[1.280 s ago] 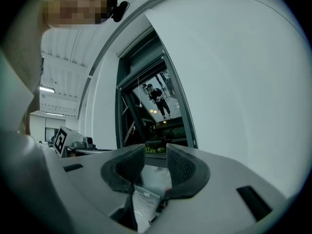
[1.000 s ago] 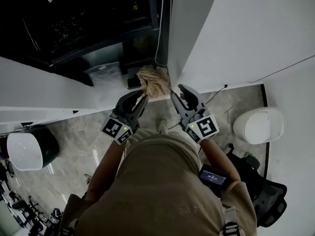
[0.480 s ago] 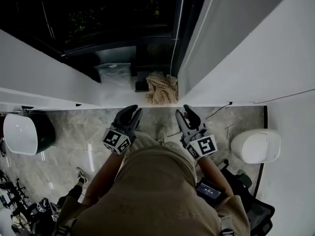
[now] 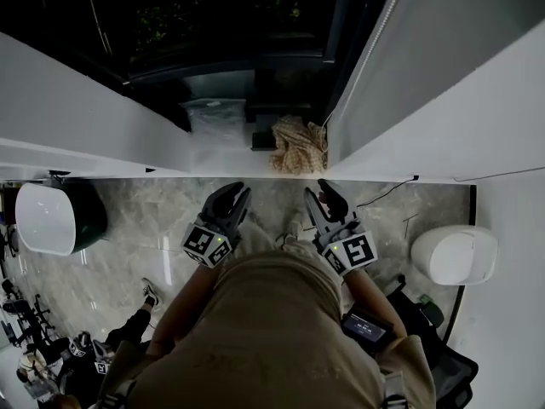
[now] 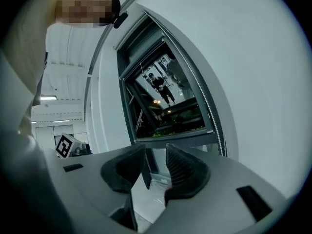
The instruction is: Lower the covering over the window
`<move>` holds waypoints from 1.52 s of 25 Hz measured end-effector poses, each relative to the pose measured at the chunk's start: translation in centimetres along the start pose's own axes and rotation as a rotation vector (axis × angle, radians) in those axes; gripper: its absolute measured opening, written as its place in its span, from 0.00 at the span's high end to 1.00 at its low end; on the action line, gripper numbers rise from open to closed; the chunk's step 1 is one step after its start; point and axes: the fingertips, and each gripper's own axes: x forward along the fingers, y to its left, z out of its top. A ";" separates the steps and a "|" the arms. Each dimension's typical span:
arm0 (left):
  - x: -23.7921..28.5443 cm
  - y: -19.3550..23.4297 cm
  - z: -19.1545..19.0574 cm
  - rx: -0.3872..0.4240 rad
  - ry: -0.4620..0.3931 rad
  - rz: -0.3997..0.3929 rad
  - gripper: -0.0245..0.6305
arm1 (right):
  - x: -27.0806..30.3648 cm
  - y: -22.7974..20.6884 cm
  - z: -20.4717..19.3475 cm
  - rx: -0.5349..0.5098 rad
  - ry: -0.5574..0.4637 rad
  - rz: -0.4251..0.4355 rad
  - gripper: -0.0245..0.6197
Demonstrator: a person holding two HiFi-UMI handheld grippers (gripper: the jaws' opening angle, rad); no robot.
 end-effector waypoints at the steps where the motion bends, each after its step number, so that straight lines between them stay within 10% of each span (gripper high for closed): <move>1: -0.4 0.4 0.2 -0.001 -0.006 -0.005 0.85 | 0.4 0.4 0.0 -0.004 -0.001 -0.004 0.78; 38: -16.1 13.0 3.9 0.014 -0.101 -0.209 0.85 | 8.0 18.0 -3.1 -0.202 0.041 -0.191 0.78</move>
